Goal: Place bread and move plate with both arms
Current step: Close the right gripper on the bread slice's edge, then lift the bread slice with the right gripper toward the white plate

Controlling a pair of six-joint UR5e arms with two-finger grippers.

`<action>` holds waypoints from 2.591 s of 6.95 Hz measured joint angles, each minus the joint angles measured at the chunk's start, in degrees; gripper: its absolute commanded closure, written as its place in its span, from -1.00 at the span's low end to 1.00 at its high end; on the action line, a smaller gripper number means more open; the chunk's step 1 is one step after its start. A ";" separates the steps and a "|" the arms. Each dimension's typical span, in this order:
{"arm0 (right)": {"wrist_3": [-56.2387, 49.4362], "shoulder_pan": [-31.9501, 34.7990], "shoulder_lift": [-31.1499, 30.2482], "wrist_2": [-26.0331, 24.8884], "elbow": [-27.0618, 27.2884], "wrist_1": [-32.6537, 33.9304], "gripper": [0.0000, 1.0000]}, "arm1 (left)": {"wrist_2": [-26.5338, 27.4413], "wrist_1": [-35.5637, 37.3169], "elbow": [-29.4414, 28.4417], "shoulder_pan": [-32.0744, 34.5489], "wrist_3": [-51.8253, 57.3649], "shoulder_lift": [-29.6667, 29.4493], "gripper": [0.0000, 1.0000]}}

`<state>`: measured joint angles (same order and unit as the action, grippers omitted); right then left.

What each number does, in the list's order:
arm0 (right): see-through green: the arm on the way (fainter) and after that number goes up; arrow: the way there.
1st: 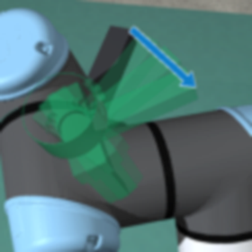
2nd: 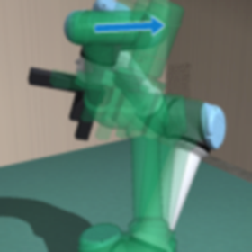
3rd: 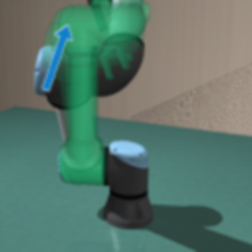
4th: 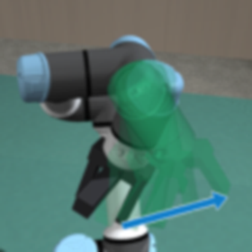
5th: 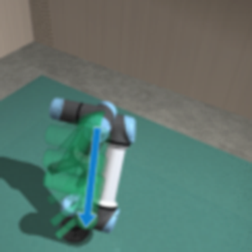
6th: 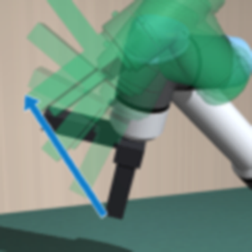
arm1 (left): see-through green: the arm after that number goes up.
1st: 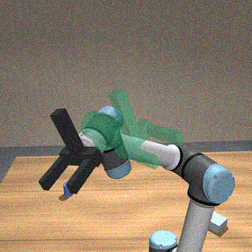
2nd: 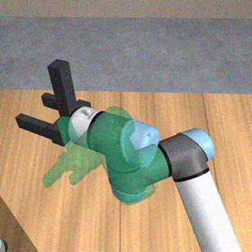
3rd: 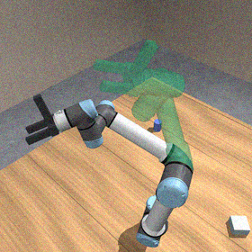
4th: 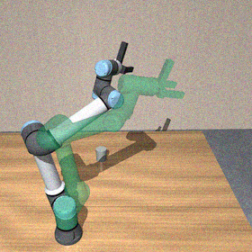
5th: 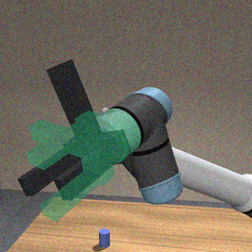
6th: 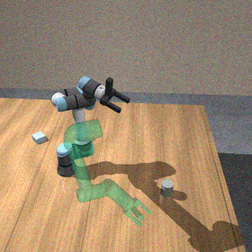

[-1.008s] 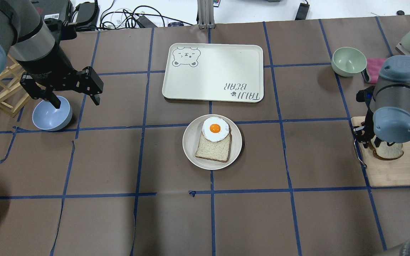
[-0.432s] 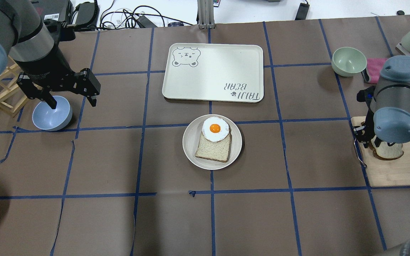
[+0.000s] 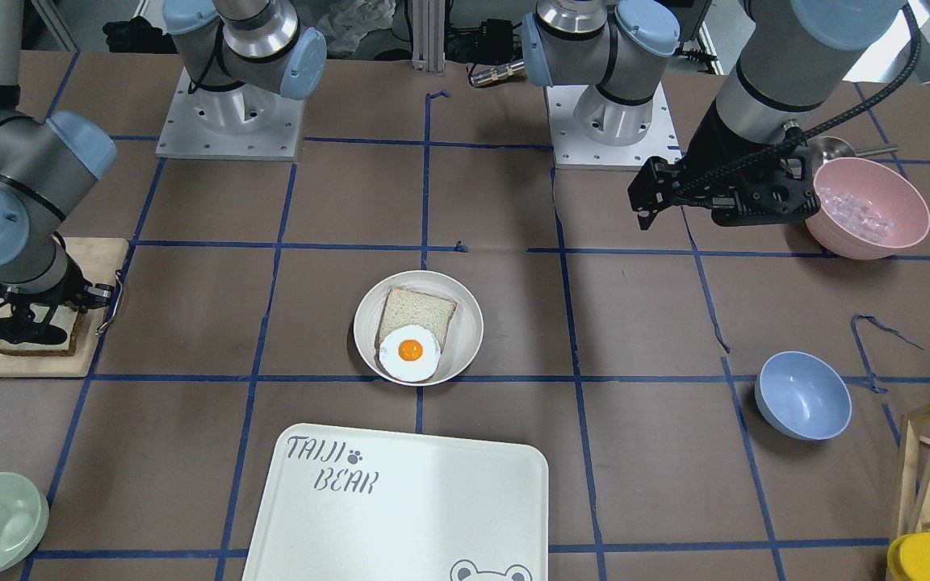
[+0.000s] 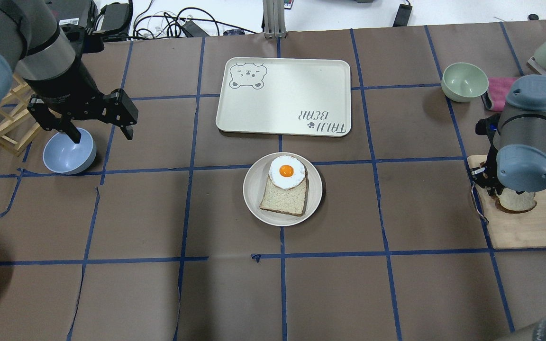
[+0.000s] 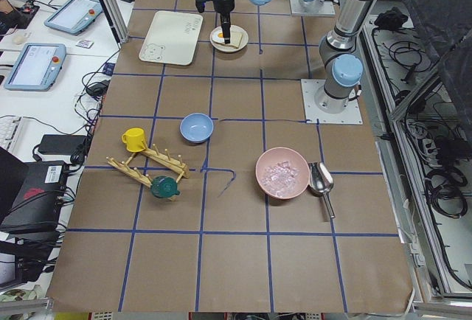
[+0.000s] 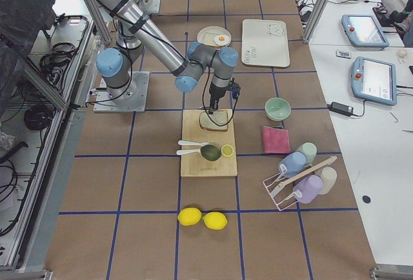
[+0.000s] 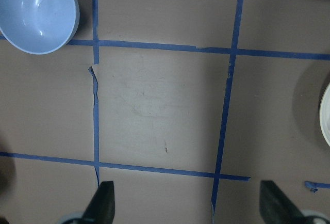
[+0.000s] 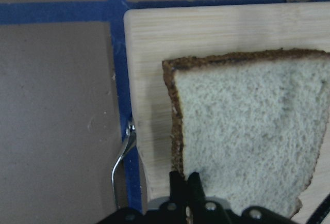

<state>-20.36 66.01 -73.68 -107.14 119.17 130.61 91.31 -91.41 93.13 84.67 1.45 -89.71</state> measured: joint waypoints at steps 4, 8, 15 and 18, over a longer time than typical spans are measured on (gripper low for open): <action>0.04 0.44 -2.28 -0.03 -0.35 -0.10 1.00 | 0.00 -0.22 0.28 0.06 0.04 0.39 -1.00; 1.02 5.69 -10.31 0.00 -0.72 -1.21 1.00 | 0.10 -0.02 0.04 -0.16 0.10 0.69 -1.00; 55.01 44.86 4.11 12.75 -33.88 -27.54 1.00 | 0.54 0.30 0.56 -0.42 0.27 1.07 -1.00; 65.83 51.03 9.23 15.14 -33.90 -24.11 1.00 | 0.62 0.21 0.48 -0.49 0.30 1.07 -1.00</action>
<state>45.47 117.04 -64.45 -92.00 85.28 106.50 91.93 -91.20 93.62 84.18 1.76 -88.65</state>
